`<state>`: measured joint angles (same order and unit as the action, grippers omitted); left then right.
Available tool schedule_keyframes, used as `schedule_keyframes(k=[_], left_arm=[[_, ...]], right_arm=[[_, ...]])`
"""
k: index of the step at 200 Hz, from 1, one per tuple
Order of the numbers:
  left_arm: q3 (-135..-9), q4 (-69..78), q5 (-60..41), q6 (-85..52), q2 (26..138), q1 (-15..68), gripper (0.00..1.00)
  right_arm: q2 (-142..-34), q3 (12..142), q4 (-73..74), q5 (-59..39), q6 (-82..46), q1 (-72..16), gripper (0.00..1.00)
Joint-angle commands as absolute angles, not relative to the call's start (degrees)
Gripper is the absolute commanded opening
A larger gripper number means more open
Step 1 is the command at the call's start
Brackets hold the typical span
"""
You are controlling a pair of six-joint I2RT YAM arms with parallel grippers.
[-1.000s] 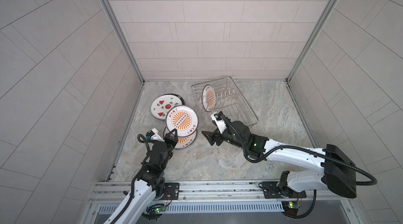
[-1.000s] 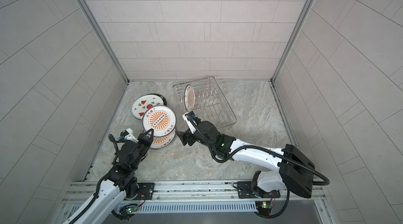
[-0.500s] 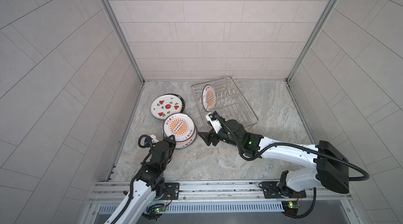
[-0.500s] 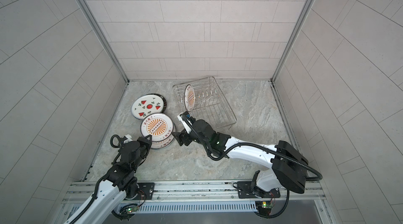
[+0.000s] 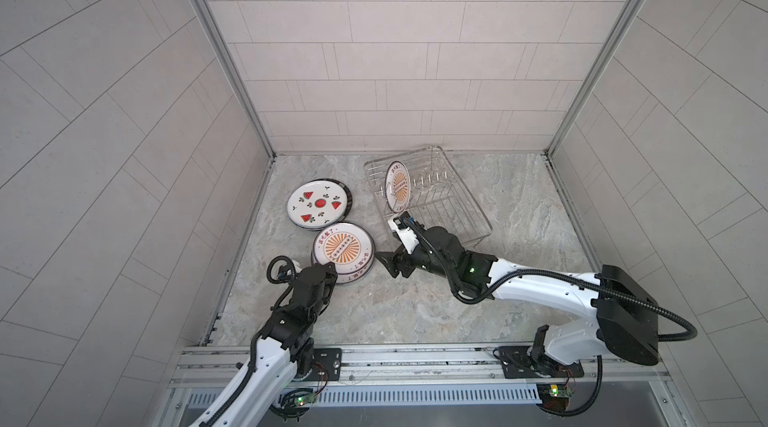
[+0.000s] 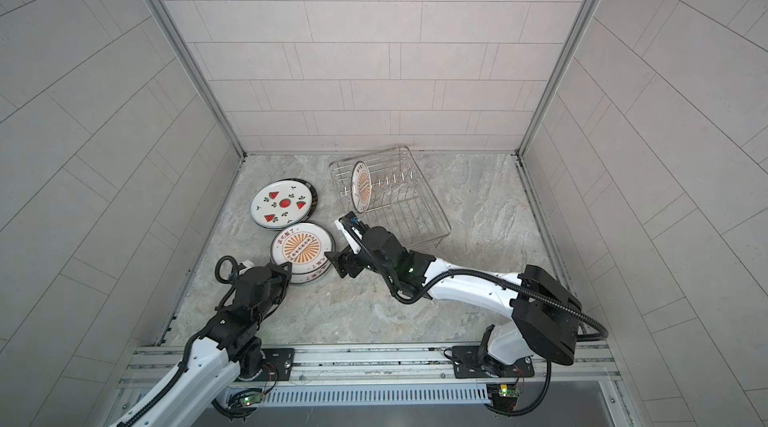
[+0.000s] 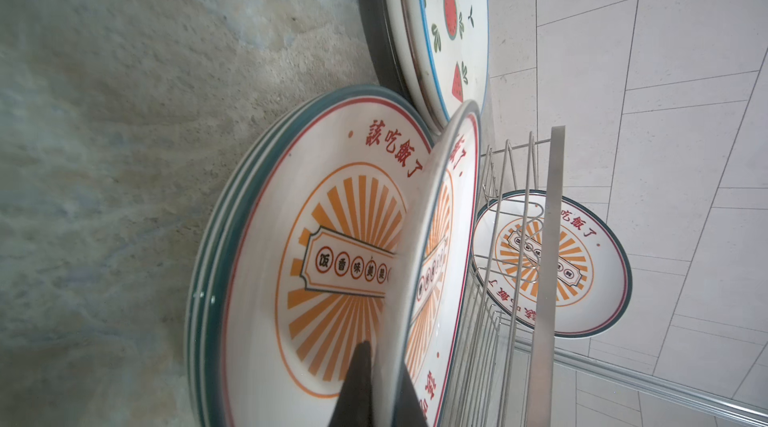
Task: Unload the plates from the dish rack
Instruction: 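Lower the sunburst plate onto the sunburst stack with the left gripper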
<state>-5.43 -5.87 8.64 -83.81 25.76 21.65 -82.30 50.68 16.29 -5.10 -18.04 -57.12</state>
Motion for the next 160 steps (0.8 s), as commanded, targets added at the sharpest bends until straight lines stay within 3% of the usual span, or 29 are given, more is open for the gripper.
schedule_keyframes(k=[1, 160], left_arm=[[-4.74, -4.87, 8.99, -86.7, 24.23, 21.48, 0.0], [-4.84, -9.07, 11.47, -89.66, 27.42, 21.53, 0.06]], right_arm=[[-82.88, 52.32, 15.5, -4.52, -18.55, -57.53, 0.83], [-83.67, 52.19, 16.3, -4.69, -19.25, -57.56, 0.83]])
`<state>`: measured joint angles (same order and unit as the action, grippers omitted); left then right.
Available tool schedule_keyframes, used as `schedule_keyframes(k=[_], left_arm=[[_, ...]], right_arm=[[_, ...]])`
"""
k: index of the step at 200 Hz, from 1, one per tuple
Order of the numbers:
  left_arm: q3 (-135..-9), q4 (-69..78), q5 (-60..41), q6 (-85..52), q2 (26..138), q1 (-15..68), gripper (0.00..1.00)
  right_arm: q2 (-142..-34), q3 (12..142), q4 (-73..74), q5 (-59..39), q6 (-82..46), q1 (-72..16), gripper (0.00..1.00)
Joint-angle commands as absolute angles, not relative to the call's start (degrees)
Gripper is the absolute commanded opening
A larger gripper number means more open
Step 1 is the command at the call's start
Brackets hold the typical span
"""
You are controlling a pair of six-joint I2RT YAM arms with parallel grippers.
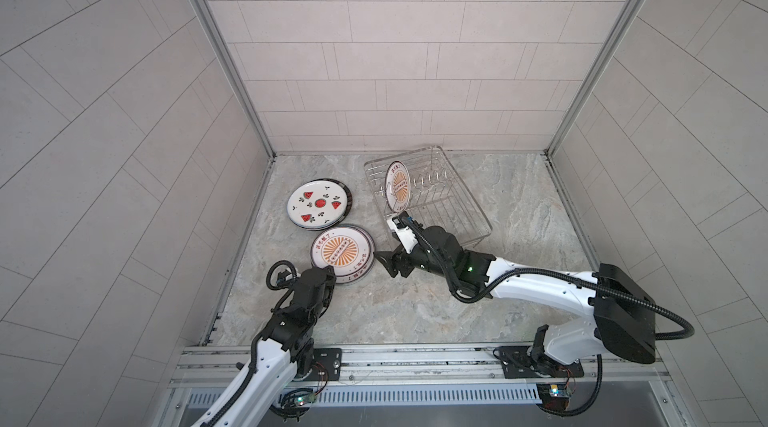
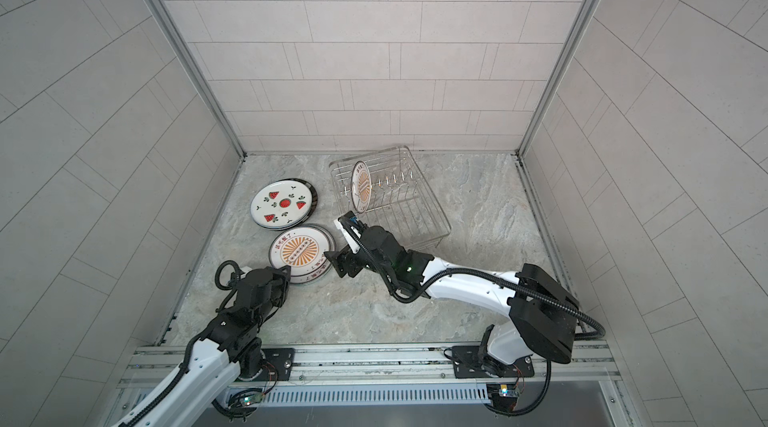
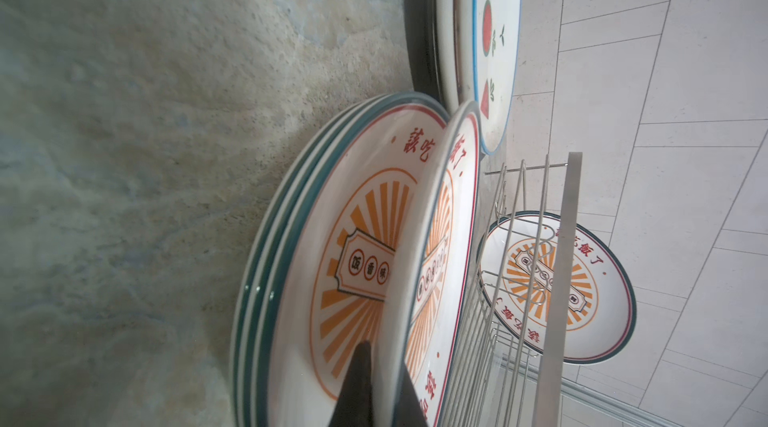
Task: Unload the plates from the dish rack
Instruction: 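Lower the sunburst plate onto the sunburst stack with the left gripper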
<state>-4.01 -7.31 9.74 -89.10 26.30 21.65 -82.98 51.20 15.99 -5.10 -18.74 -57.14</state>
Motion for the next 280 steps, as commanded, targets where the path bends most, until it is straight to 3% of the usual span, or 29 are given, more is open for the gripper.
schedule_keyframes(k=[1, 62, 147, 166, 280], left_arm=[[-4.93, -9.1, 11.49, -89.61, 27.51, 21.49, 0.06], [-7.53, -8.25, 9.42, -87.45, 33.37, 21.45, 0.28], [-10.04, -13.21, 12.9, -84.98, 31.71, 21.45, 0.55], [-11.58, -15.42, 14.55, -82.0, 30.7, 21.45, 0.65], [-9.82, -12.59, 14.24, -79.55, 28.84, 21.45, 0.72]], right_arm=[[-83.67, 52.16, 16.33, -4.67, -19.25, -57.57, 0.83], [-83.67, 51.98, 16.35, -4.57, -19.25, -57.56, 0.83], [-82.4, 51.06, 16.35, -3.61, -19.17, -57.53, 0.82], [-82.28, 51.1, 16.37, -3.63, -19.2, -57.56, 0.82], [-79.13, 50.91, 15.08, 1.04, -18.54, -57.22, 0.83]])
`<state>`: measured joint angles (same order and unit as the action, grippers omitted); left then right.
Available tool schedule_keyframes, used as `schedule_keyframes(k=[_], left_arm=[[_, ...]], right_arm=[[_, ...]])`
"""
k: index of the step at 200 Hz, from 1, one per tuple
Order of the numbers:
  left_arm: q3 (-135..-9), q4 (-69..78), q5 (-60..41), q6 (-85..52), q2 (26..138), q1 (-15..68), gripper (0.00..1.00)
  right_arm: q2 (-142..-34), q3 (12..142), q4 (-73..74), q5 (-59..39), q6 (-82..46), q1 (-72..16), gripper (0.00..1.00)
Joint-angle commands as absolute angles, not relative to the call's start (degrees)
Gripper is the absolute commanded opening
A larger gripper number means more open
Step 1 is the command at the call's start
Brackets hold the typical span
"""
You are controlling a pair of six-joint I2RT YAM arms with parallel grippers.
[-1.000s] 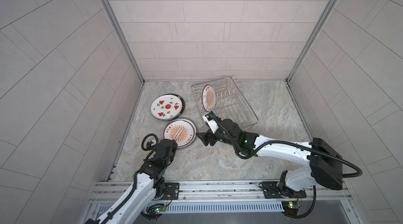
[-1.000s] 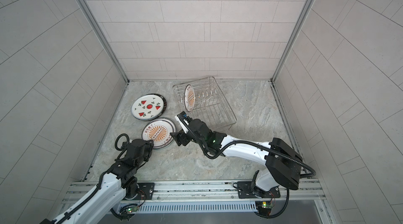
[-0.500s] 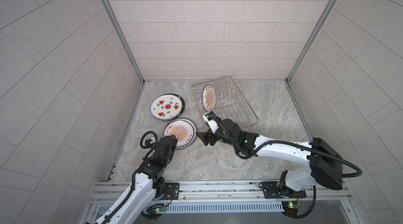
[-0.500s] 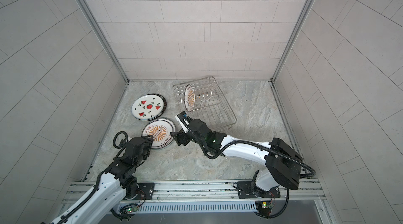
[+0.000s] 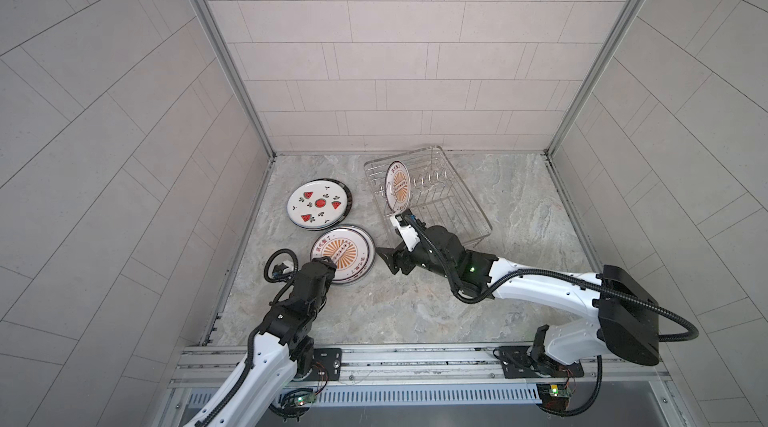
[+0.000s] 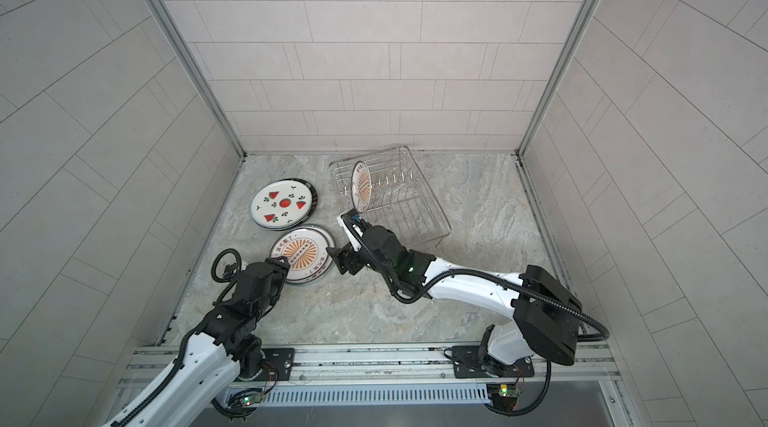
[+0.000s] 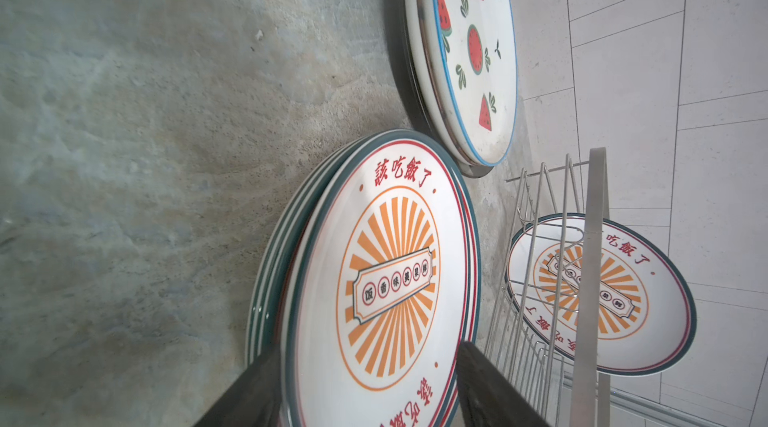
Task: Unload the plates from the dish rack
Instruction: 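Lower the sunburst plate onto the sunburst stack with the left gripper, then open the left gripper while the right gripper grasps the last rack plate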
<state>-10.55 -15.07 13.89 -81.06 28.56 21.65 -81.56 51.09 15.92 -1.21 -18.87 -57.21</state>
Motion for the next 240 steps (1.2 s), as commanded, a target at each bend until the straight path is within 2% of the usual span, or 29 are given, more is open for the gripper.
schedule_keyframes(k=[1, 59, 84, 125, 179, 202, 226, 240], left_arm=[[-9.79, -12.53, 14.2, -79.55, 28.88, 21.49, 0.72], [-9.84, -9.3, 12.04, -78.81, 33.78, 21.51, 0.72], [-9.54, -11.02, 12.86, -79.14, 32.12, 21.45, 0.72], [-9.88, -16.17, 14.43, -79.3, 27.29, 21.46, 0.83], [-12.06, -21.98, 17.79, -79.1, 24.84, 21.49, 0.87], [-13.01, -21.88, 18.45, -78.32, 24.19, 21.45, 0.96], [-14.15, -18.04, 18.23, -76.0, 24.01, 21.74, 1.0], [-14.33, -8.72, 17.29, -68.38, 25.48, 23.58, 1.0]], right_arm=[[-79.07, 50.9, 15.05, 1.09, -18.54, -57.22, 0.83], [-78.07, 50.01, 16.24, 1.62, -19.28, -56.78, 0.83], [-78.21, 50.26, 16.13, 1.84, -19.23, -56.45, 0.83], [-78.06, 50.25, 17.3, 1.82, -20.34, -55.59, 0.84], [-79.12, 52.07, 16.57, 1.93, -23.03, -52.37, 0.84], [-80.61, 54.86, 13.83, 2.2, -24.37, -49.35, 0.86], [-84.91, 62.09, 5.9, 5.12, -25.83, -46.0, 0.9], [-88.35, 66.31, 2.19, 7.21, -25.43, -44.42, 0.9]])
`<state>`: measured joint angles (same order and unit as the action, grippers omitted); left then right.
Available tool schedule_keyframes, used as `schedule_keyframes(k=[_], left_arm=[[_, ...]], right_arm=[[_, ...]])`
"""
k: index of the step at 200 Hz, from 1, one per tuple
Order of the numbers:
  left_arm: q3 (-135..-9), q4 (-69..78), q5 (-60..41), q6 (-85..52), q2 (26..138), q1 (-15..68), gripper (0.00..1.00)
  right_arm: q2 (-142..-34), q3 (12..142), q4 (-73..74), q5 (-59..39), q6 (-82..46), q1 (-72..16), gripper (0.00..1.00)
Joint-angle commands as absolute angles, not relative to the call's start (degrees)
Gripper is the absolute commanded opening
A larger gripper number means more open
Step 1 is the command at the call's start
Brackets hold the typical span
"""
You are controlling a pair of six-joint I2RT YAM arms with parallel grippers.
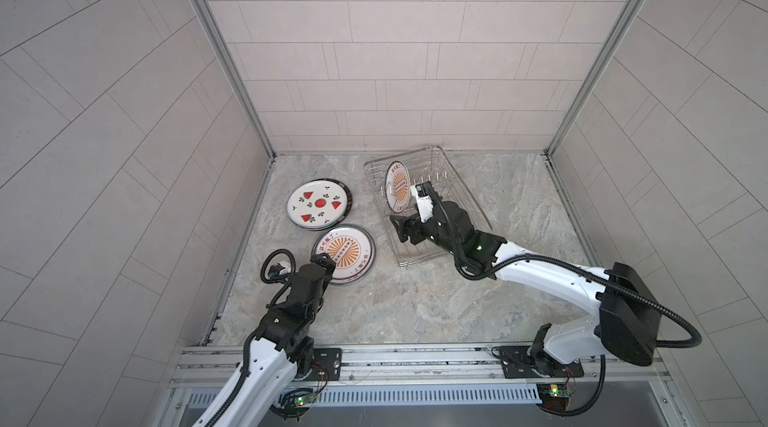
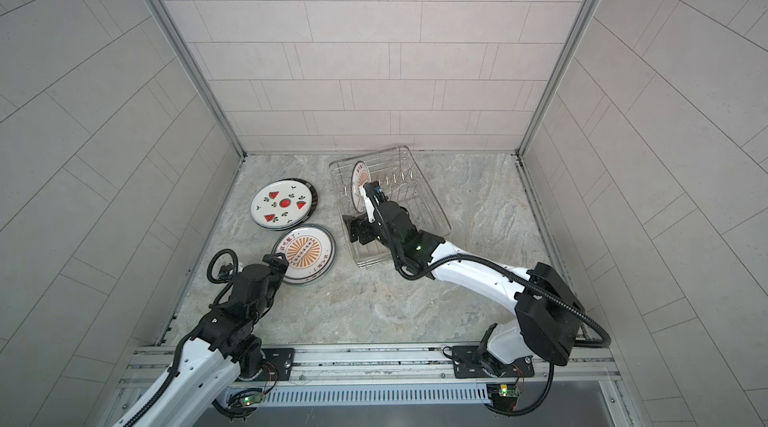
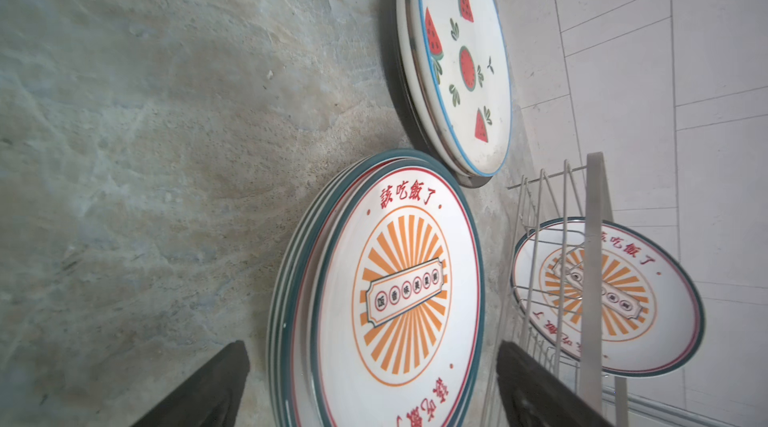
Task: Unload the plates from the dish rack
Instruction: 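Open the left gripper while the right gripper grasps the last rack plate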
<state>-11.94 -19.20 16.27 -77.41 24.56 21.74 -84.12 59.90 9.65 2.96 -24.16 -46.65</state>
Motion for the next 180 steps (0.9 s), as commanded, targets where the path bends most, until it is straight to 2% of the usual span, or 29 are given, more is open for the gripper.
schedule_keyframes(k=[1, 9, 36, 54, 69, 89, 121, 136, 165, 180], left_arm=[[-14.42, -8.23, 17.26, -67.94, 25.7, 23.83, 1.0], [-15.79, -6.75, 17.28, -65.62, 27.48, 25.38, 1.0], [-18.88, 0.3, 20.58, -58.64, 33.63, 31.03, 1.0], [-18.29, 10.71, 16.65, -53.55, 37.73, 32.03, 1.0], [-18.19, 19.2, 11.64, -48.52, 41.09, 32.06, 1.0], [-17.15, 29.48, 6.29, -43.73, 43.91, 32.03, 1.0], [-12.4, 43.66, 3.59, -41.84, 48.34, 32.06, 1.0], [-11.79, 44.63, 3.44, -41.92, 49.46, 32.13, 1.0], [-12.3, 42.21, 2.91, -43.46, 51.05, 32.1, 1.0], [-12.13, 42.24, 1.87, -43.55, 51.33, 32.1, 1.0]], right_arm=[[-88.56, 66.64, 2.06, 7.38, -25.41, -44.31, 0.91], [-90.57, 69.06, 0.57, 8.25, -25.43, -43.3, 0.99], [-97.16, 77.17, -3.58, 9.89, -24.3, -40.59, 0.99], [-102.34, 82.96, -5.68, 8.28, -23.38, -38.8, 0.98], [-106.9, 88.51, -8.61, 8.49, -22.91, -37.98, 0.89], [-112.2, 95.1, -12.4, 13.53, -22.03, -37.88, 0.79], [-120.82, 106.75, -21.18, 20.42, -20.53, -37.96, 0.52], [-123.08, 109.45, -23.0, 24.09, -20.41, -38.18, 0.49], [-125.43, 112.45, -25.11, 29.45, -19.83, -39.12, 0.35], [-126.01, 113.35, -25.74, 30.73, -19.78, -39.42, 0.33]])
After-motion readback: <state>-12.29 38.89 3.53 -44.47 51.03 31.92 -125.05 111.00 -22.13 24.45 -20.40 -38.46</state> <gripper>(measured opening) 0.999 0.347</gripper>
